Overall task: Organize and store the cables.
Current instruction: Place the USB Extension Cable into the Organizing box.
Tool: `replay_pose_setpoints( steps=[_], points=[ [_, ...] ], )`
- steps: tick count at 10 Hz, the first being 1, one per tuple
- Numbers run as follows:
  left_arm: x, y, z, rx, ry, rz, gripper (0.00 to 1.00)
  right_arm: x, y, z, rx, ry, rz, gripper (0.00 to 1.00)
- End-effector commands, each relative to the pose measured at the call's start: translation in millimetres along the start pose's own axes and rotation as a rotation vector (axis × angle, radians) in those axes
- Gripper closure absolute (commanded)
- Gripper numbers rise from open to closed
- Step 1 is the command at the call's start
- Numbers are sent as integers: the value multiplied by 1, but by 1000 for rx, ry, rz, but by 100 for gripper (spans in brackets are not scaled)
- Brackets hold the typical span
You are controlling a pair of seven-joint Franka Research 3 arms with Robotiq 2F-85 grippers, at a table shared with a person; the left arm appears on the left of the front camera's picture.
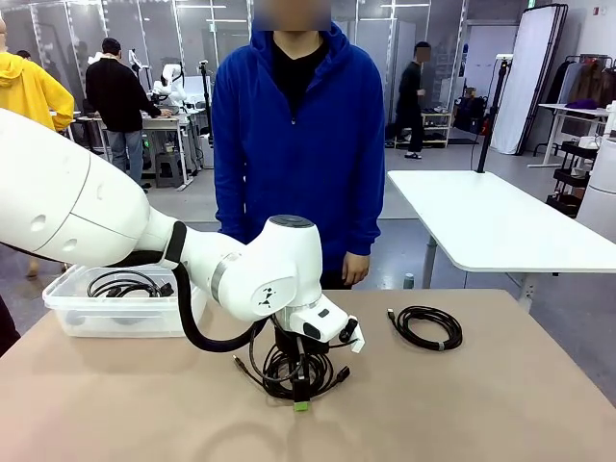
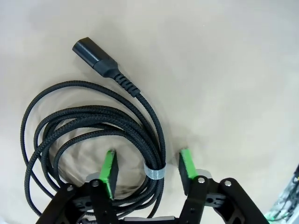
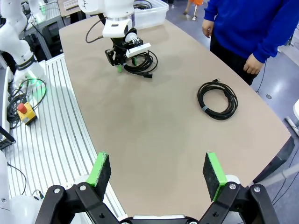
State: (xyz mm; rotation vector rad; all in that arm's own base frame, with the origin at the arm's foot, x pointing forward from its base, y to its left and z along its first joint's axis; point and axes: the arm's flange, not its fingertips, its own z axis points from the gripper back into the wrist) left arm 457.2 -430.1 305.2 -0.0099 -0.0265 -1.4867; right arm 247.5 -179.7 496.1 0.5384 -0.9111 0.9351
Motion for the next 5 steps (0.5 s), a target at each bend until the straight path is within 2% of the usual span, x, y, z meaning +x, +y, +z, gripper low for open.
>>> replay_pose_setpoints(
  steps=[1, 2, 3, 4, 5],
  points=[
    [-2, -5, 6, 10, 20, -4, 100, -1, -1, 1, 0, -11, 17, 0],
    [-3, -6, 7, 9, 10, -6, 100, -1, -1, 1, 0, -11, 17, 0],
    [-3, -7, 8, 5, 14, -5, 96, -1, -1, 1, 0, -11, 17, 0],
    [-3, -7, 10, 6, 19, -3, 100, -1, -1, 1, 0, -11, 17, 0],
    [-2, -7, 12, 15, 14, -19, 100, -1, -1, 1, 0, -11, 17, 0]
  ],
)
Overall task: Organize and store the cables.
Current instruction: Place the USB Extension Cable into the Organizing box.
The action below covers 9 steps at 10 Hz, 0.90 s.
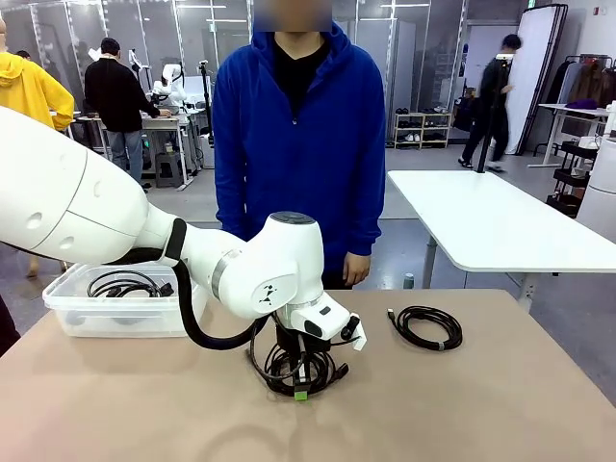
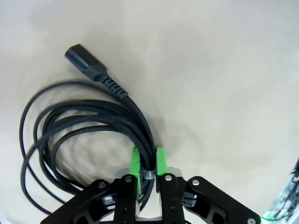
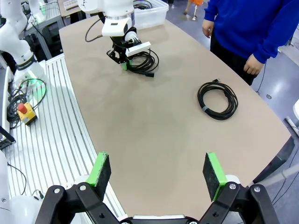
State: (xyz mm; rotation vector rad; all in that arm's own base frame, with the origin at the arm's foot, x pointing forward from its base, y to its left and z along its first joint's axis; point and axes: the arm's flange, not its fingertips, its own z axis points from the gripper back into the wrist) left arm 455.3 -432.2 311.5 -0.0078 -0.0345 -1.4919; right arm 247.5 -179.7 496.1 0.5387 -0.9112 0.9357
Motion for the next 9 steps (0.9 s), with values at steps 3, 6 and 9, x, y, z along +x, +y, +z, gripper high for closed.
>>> replay_pose_setpoints(
  steps=[3, 6, 9],
  points=[
    [-1, -6, 31, 36, 33, -31, 100, -1, -2, 1, -1, -11, 16, 0],
    [-5, -13, 105, 77, -13, -92, 100, -1, -2, 1, -1, -11, 16, 0],
    [-13, -21, 150, 127, -25, -98, 100, -1, -2, 1, -1, -11, 16, 0]
  ],
)
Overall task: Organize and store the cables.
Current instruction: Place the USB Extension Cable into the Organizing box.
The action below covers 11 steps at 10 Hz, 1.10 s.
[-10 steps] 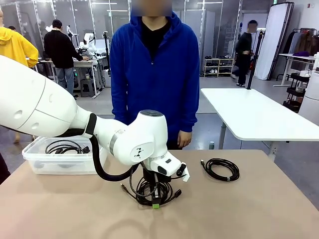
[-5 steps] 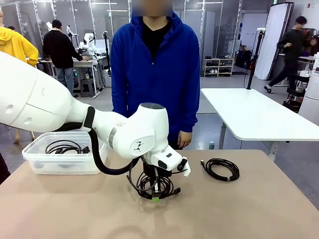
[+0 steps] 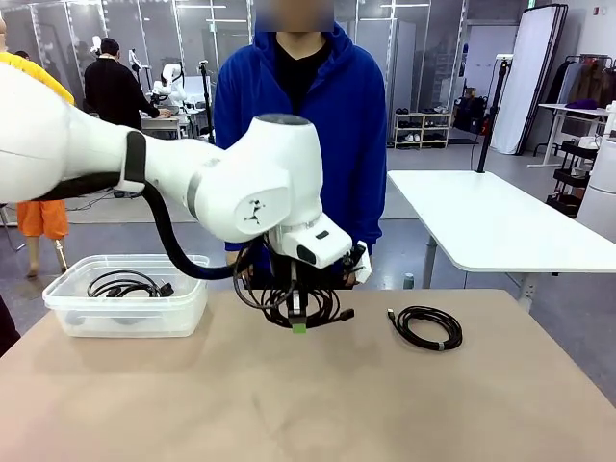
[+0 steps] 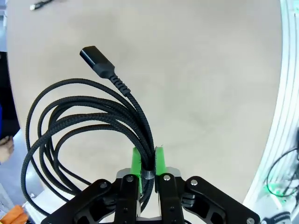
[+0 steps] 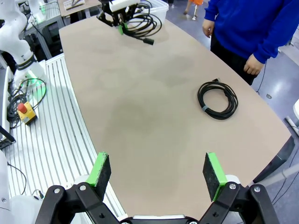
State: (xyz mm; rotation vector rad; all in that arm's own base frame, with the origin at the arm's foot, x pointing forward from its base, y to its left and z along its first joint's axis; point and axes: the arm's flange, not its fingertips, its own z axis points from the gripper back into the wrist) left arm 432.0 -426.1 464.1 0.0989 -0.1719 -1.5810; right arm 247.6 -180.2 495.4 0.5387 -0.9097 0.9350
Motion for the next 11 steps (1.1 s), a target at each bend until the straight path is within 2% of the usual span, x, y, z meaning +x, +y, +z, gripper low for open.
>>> replay_pose_setpoints(
  steps=[1, 2, 7, 8, 9, 11],
  points=[
    [-6, -3, -1, -50, -3, -30, 100, 0, -1, 1, -1, -12, 17, 0],
    [0, 0, 0, 0, 0, 0, 100, 0, -1, 1, -1, -12, 17, 0],
    [0, 0, 0, 0, 0, 0, 100, 0, -1, 1, -1, -12, 17, 0],
    [-1, -1, -2, -15, 5, -6, 87, 0, -1, 1, -1, -12, 17, 0],
    [-20, 19, 15, -31, -8, 7, 87, 0, -1, 1, -1, -12, 17, 0],
    [-70, 44, 30, -32, -35, -53, 87, 0, -1, 1, -1, -12, 17, 0]
  ],
)
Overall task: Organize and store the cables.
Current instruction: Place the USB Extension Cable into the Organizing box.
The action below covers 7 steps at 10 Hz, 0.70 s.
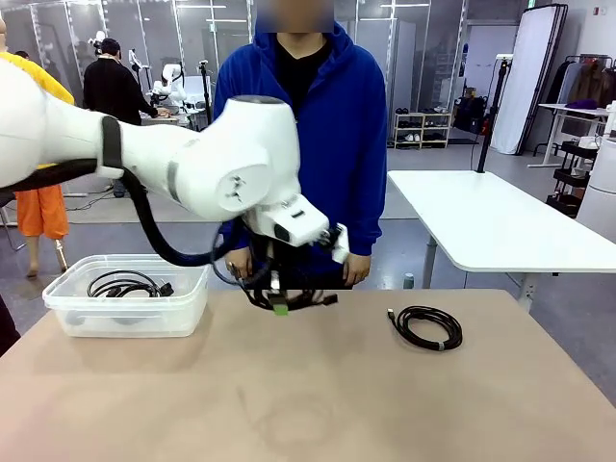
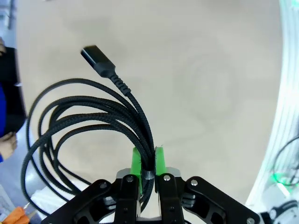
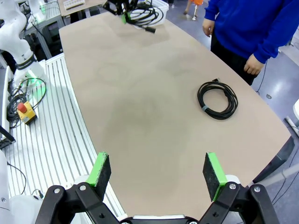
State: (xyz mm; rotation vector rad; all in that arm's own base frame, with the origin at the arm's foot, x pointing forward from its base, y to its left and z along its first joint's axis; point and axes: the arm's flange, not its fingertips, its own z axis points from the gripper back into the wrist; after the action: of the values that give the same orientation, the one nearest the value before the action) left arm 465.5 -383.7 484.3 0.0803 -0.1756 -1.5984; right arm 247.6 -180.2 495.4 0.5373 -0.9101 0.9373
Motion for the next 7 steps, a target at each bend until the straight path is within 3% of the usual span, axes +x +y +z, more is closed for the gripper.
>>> replay_pose_setpoints(
  steps=[1, 3, 5, 7],
  points=[
    [-53, 19, 24, -5, -51, -53, 87, 0, -1, 1, -1, -13, 15, 0],
    [-109, 41, 35, -11, -60, -84, 87, 0, -1, 1, -1, -13, 15, 0],
    [-161, 59, 40, 29, -71, 15, 87, 0, -1, 1, -1, -13, 15, 0],
    [-218, 69, 39, 37, -9, 38, 87, 0, -1, 1, -1, -13, 15, 0]
  ],
)
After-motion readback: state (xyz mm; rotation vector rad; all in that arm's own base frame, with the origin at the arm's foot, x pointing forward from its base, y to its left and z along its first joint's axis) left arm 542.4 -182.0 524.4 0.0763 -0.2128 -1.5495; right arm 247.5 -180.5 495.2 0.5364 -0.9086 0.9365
